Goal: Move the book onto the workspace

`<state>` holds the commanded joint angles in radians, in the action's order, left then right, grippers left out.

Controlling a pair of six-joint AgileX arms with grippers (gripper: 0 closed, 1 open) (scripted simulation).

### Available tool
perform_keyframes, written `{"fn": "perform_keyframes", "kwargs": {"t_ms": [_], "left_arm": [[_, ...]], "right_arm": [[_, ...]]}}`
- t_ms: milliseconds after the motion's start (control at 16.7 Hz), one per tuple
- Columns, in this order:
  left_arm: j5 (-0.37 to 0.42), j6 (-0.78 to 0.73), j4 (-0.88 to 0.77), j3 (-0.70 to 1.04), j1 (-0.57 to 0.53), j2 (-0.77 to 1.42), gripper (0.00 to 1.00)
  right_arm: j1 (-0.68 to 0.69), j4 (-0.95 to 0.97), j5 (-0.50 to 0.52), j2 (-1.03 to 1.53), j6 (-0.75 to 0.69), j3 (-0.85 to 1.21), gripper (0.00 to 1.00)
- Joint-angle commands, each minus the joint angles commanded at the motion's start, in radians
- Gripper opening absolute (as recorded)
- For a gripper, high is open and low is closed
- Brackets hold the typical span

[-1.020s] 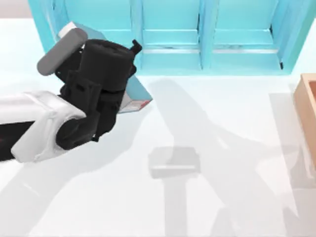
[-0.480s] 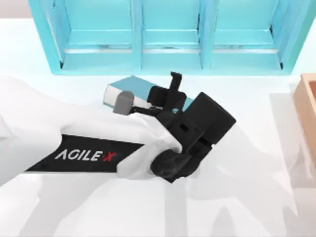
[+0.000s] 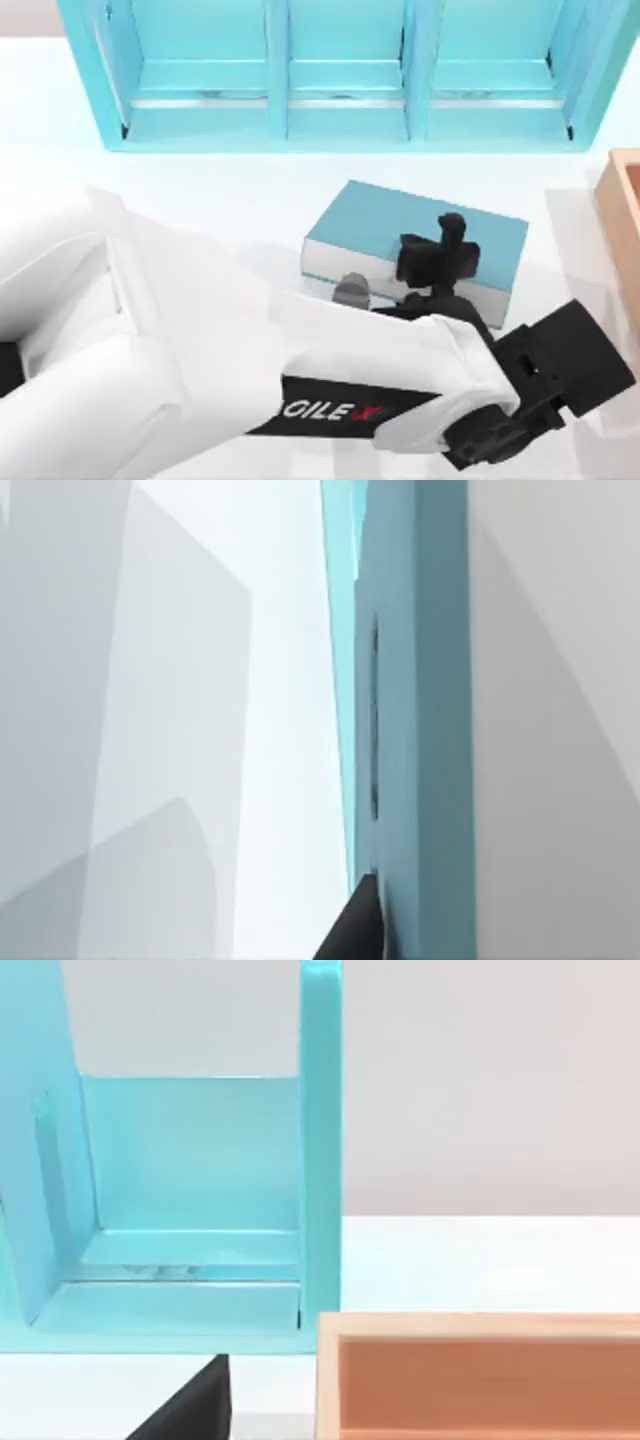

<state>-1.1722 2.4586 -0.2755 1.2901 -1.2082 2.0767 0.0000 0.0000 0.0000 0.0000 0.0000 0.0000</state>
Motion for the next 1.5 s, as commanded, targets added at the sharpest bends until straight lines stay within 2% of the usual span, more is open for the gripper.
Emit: {"fn": "perform_keyframes", "kwargs": {"t_ms": [420, 1200, 1500], "left_arm": [[-0.102, 0.161, -0.084, 0.099, -0.118, 0.053, 0.0], [-0.11, 0.203, -0.131, 0.111, -0.132, 0.055, 0.0], [-0.106, 0.197, -0.083, 0.086, -0.127, 0.084, 0.0]], "right_arm": [[0.0, 0.0, 0.0, 0.0, 0.0, 0.0, 1.0], [0.0, 0.0, 0.0, 0.0, 0.0, 0.0, 1.0], [0.0, 0.0, 0.0, 0.0, 0.0, 0.0, 1.0]]}}
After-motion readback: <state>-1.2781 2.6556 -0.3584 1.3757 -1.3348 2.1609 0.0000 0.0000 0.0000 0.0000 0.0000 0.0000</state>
